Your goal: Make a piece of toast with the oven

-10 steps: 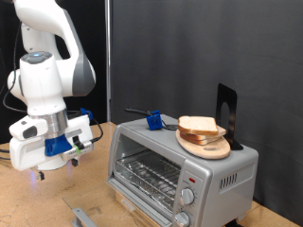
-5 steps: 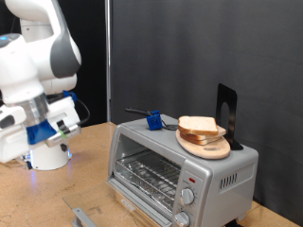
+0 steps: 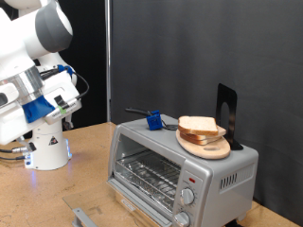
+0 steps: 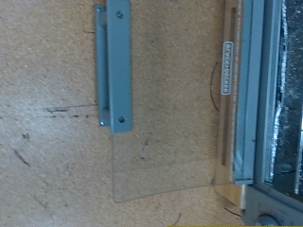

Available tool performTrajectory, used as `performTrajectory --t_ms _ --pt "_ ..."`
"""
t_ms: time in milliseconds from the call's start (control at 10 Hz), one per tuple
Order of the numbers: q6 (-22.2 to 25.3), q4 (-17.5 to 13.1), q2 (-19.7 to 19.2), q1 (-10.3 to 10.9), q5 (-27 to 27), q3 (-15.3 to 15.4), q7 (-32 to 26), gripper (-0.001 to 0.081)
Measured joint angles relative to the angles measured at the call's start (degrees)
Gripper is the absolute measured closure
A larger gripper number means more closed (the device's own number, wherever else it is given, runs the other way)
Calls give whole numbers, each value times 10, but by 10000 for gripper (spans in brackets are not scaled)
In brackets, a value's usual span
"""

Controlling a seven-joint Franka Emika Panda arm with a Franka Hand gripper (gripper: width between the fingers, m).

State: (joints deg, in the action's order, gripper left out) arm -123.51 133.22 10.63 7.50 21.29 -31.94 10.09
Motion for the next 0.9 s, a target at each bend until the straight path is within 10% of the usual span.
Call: performTrajectory --t_ms 900 --pt "-67 39 110 33 -53 81 -148 124"
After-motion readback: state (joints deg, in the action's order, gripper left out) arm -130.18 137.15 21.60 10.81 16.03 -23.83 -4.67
